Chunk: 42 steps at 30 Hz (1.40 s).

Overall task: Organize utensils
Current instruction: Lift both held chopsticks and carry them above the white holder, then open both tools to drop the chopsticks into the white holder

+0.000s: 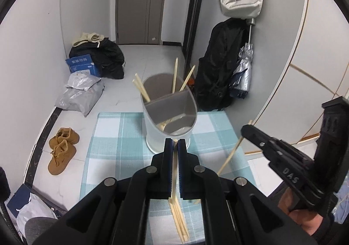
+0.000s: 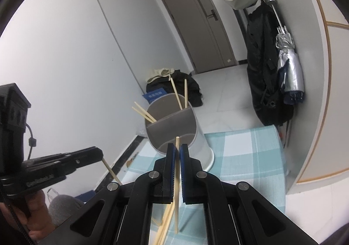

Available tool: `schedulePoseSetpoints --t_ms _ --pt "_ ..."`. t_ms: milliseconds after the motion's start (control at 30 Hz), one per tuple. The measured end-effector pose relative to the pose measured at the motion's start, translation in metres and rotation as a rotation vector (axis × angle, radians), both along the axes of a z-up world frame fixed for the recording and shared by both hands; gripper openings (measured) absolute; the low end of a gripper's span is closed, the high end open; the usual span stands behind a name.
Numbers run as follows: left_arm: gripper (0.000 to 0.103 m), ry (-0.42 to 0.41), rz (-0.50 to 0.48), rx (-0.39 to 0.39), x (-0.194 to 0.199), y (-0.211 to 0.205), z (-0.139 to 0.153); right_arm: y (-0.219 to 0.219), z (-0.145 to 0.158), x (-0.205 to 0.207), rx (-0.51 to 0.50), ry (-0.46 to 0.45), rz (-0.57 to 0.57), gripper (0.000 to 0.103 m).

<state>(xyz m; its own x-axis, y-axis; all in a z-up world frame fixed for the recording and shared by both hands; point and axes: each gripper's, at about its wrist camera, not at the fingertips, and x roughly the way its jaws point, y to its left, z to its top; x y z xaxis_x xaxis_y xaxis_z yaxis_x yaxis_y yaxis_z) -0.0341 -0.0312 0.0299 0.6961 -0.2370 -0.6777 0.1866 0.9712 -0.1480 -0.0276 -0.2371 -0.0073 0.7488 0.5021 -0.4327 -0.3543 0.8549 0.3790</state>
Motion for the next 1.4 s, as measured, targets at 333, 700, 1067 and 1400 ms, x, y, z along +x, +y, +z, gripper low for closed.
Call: schedulePoseSetpoints --t_ms 333,700,1067,1400 --pt "0.000 -0.038 -0.029 -0.062 0.018 -0.001 0.045 0.009 0.041 0.017 0.009 -0.054 0.010 0.004" --pt "0.000 -0.065 -0.023 -0.150 0.059 0.009 0.093 0.008 0.104 0.049 0.057 -0.116 0.005 0.004" --pt "0.000 -0.097 0.029 -0.159 0.107 0.036 0.108 0.030 0.145 0.100 0.021 -0.177 0.006 0.004" --pt "0.000 -0.110 0.020 -0.134 0.132 0.049 0.090 0.055 0.148 0.149 -0.050 -0.202 0.008 0.004"
